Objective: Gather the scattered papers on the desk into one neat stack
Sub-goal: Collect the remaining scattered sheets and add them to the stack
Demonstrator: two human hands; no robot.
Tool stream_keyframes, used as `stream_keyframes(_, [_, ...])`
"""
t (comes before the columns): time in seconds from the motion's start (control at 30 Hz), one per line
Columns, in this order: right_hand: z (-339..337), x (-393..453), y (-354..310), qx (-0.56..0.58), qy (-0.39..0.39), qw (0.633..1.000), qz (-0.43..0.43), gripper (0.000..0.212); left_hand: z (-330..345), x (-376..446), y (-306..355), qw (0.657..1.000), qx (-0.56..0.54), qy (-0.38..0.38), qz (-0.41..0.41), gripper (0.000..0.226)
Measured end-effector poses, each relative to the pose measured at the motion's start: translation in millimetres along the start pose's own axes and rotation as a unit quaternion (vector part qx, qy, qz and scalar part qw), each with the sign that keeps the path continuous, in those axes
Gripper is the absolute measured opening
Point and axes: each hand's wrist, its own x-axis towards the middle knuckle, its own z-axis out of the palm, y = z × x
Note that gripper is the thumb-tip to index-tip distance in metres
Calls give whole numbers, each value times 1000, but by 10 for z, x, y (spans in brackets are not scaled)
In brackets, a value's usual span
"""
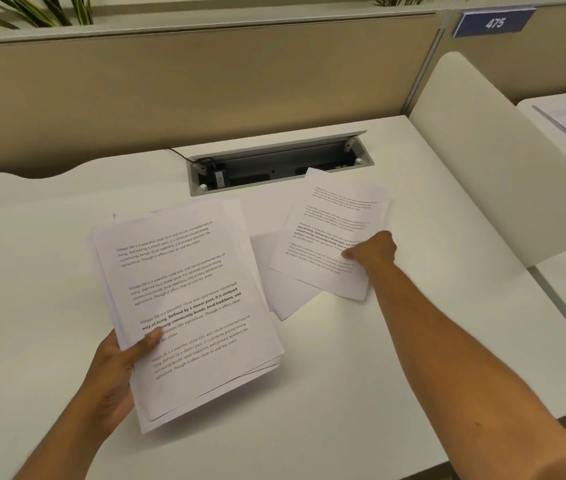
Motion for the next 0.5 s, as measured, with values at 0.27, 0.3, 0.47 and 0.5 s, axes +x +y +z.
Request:
stream_keyframes(0.27, [-421,-91,294,177,-55,978,-94,36,-156,-25,-29,999,5,42,2,56])
stream_keyframes(0.3, [-506,-160,320,198,-76,972,-98,37,-186,-19,-38,999,6,46,1,55])
stream_keyframes(0.47, [-684,-752,307,218,-197,948,-124,35,-307,7,-68,998,6,57,8,46])
stream_keyframes(0.5, [-649,-915,282,200,-219,946,-134,34,-313,5,-67,998,6,56,12,46])
